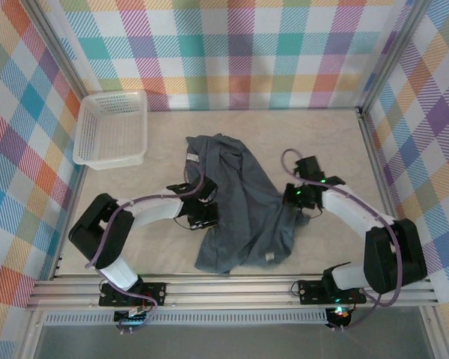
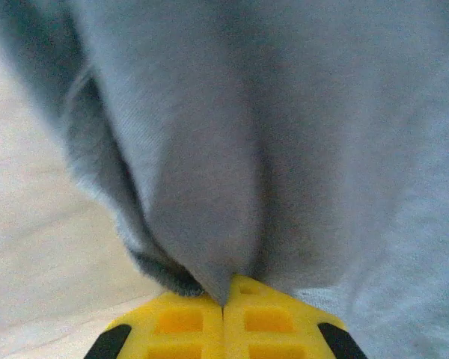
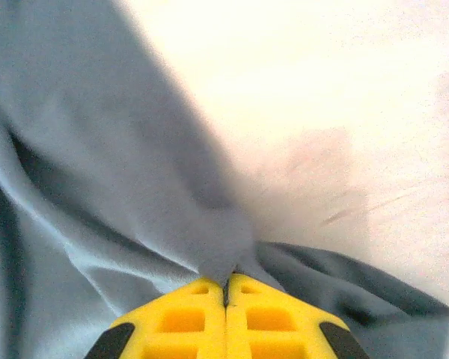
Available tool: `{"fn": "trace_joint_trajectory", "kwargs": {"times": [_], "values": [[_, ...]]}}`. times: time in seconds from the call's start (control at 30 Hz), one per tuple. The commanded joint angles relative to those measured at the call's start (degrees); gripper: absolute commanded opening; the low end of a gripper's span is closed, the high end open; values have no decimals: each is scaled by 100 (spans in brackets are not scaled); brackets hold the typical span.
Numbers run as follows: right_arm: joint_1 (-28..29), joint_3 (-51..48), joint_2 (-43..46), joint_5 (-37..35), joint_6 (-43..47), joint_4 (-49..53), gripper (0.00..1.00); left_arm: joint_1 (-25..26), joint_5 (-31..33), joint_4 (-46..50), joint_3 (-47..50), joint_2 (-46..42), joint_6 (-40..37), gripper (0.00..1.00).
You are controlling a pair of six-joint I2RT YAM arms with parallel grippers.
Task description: Fold the inside-out t-shirt
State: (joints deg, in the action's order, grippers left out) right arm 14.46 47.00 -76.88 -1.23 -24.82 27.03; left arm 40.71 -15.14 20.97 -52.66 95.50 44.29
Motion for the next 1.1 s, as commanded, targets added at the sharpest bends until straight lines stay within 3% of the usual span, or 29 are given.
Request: {"fn": "trace_joint_trajectory", "kwargs": {"times": [0.0, 0.07, 0.1, 0.17, 0.27, 0.33, 0.43, 0.53, 0.63, 0.7, 0.87, 1.0, 1.03, 1.07], "values": [[-507, 395, 29, -826, 193, -434, 3, 327, -1060, -1139, -703, 396, 201, 0], [-586, 739, -277, -641, 277, -249, 38, 384, -1077, -1263, -1060, 508, 252, 0], [-614, 871, -420, -374, 316, -127, 52, 370, -1002, -1241, -1168, 482, 192, 0], [-637, 1258, -720, 577, 421, 390, 66, 263, -377, -652, -1440, 325, -132, 0], [-635, 1359, -477, 1074, 328, 1011, 70, 20, 929, 553, -1539, -131, -624, 22], [-638, 901, 239, 370, -97, 999, 71, -159, 1821, 1213, -1434, -481, -731, 36], [-787, 264, 1223, -921, -632, 1067, 87, -199, 2553, 1809, -1279, -820, -897, 47], [-1307, 47, 1444, -1291, -1001, 1232, 93, 337, 1887, 1358, -1049, -1014, -1306, 46], [-1910, -15, 1230, -542, -1221, 1110, 94, 1212, 636, 714, -933, -735, -1511, 54], [-2120, -9, 1047, -209, -1319, 977, 93, 1636, 267, 832, -1065, -269, -1630, 55], [-2144, 251, 774, -207, -1211, 930, 95, 2355, 859, 1295, -1214, 512, -2136, 60], [-2329, 343, 691, -338, -1220, 918, 96, 2380, 1419, 1309, -1231, 926, -2384, 57], [-2390, 370, 689, -305, -1227, 927, 97, 2380, 1721, 1400, -1268, 966, -2425, 45], [-2448, 395, 692, -281, -1225, 944, 97, 2379, 2140, 1516, -1273, 922, -2401, 22]]}}
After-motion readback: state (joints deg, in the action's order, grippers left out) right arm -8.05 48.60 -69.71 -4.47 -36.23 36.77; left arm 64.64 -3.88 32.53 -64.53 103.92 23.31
